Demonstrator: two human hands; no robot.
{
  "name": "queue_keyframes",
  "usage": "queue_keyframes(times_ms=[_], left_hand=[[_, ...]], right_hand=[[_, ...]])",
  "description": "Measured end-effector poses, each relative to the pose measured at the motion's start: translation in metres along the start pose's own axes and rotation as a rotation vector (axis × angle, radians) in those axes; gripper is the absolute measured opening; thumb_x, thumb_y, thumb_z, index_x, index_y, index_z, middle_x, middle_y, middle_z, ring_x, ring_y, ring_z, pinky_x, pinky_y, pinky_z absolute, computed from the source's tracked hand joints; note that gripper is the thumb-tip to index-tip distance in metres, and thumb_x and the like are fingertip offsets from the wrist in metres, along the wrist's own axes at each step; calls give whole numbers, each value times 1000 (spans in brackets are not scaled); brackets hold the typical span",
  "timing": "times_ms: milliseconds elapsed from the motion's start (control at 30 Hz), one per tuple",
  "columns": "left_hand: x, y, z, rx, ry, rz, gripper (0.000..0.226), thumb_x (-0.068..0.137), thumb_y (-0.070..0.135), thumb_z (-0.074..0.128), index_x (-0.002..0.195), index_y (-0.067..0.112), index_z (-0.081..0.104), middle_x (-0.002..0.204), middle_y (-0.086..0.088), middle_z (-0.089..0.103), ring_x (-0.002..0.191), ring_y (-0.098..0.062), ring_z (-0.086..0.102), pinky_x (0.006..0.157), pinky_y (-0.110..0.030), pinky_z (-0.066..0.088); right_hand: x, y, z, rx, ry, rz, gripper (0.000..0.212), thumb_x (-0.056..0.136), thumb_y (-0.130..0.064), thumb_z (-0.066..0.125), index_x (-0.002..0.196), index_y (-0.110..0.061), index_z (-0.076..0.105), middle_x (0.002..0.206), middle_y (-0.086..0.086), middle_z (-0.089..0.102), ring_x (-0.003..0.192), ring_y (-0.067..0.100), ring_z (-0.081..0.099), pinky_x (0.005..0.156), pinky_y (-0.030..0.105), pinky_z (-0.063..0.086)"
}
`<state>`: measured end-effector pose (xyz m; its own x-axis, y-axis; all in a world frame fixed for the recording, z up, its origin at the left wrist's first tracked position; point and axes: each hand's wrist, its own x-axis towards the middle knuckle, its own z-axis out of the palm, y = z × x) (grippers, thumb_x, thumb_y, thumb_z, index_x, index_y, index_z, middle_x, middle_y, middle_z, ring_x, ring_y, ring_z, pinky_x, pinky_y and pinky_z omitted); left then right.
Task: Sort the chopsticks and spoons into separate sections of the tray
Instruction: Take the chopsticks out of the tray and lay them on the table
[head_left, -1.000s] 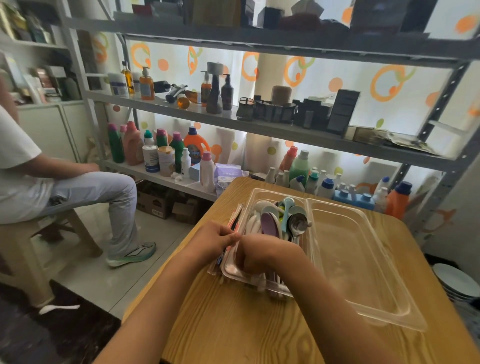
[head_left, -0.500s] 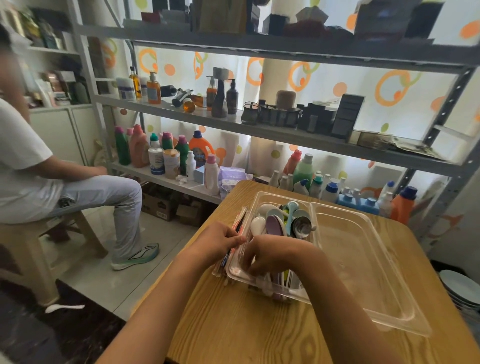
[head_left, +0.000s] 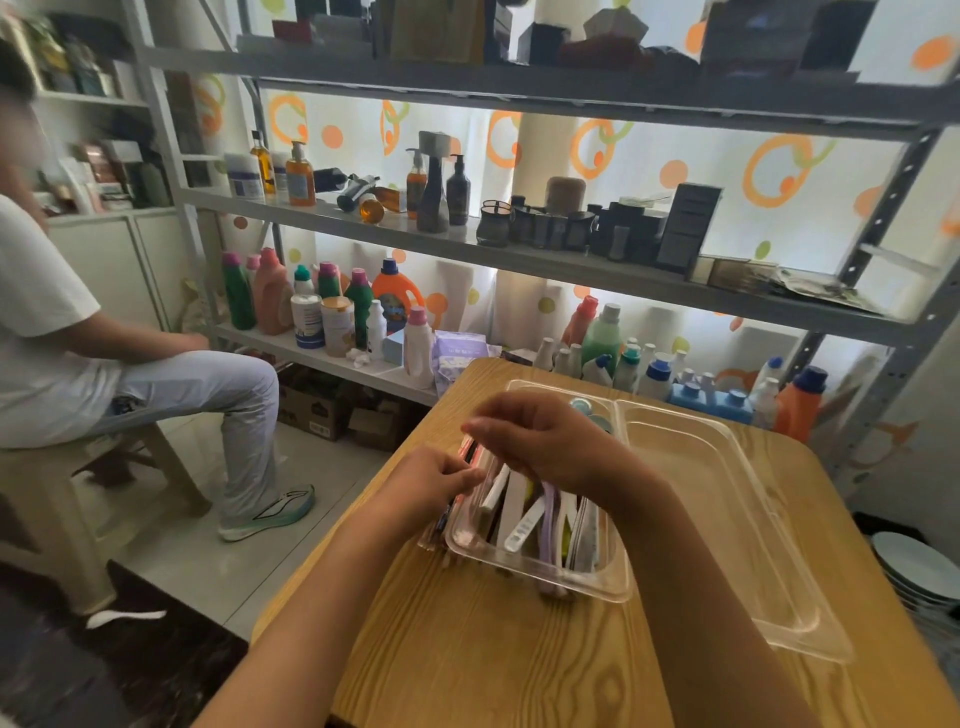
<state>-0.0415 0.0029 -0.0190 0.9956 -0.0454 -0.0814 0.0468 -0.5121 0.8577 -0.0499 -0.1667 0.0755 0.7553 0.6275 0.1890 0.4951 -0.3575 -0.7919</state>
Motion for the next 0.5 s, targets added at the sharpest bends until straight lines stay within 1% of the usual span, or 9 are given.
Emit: queue_keyframes(times_ms=[67,100,133,233,300,367,400,467,500], left_hand=[[0,0,2,-3,24,0,22,91,36,64,84,19,75,77,-4,72,79,-24,68,72,-42,55],[0,-1,3,-6,39,0,21,91,36,63,86,19,75,77,-2,72,77,-21,68,68,-38,53],[-1,0,4,-1,53,-3,21,91,36,63,88,20,76,76,0,72,75,-17,67,68,-35,52],[-1,-4,5,59,72,-2,24,89,44,62,88,24,75,76,3,72,74,-17,68,74,-41,57],[-4,-6,5,131,106,20,26,88,48,62,93,25,74,84,7,72,78,-13,68,77,-40,57],[-7,-3,6,205,199,94,28,89,48,60,97,24,72,90,10,71,81,-10,66,75,-31,55],[-11,1,6,202,250,146,31,91,48,56,96,23,72,88,9,70,78,-10,65,72,-26,53],[-22,15,4,60,317,240,38,94,48,46,91,20,71,79,9,68,71,-7,63,63,-14,46],[-28,23,1,-21,329,292,40,93,49,43,92,19,71,79,8,67,70,-5,62,60,-9,44]], right_hand=[[4,-6,-2,58,119,-28,19,100,-22,54,98,-7,65,67,-2,57,55,4,52,54,15,43],[7,-7,-2,67,183,-29,21,101,-22,52,98,-5,64,67,0,56,54,3,51,54,14,43],[9,-9,-3,63,247,-30,23,102,-22,50,97,-4,63,67,1,55,53,1,50,53,13,42],[14,-15,-7,66,443,-42,24,103,-24,46,96,-6,61,66,0,54,52,0,52,52,11,43],[16,-18,-11,91,532,-46,26,104,-23,45,97,-4,60,67,0,54,52,-1,53,52,11,43],[17,-19,-14,93,590,-42,26,104,-23,44,96,-4,60,66,0,54,51,0,53,53,12,44],[17,-20,-16,100,615,-37,26,104,-23,44,94,-6,60,65,0,53,51,0,52,52,12,44],[18,-21,-18,124,665,-22,28,105,-25,44,92,-7,61,64,0,53,49,1,50,51,13,44],[19,-24,-20,137,687,-17,29,105,-26,43,92,-6,61,64,0,52,49,1,50,52,14,44]])
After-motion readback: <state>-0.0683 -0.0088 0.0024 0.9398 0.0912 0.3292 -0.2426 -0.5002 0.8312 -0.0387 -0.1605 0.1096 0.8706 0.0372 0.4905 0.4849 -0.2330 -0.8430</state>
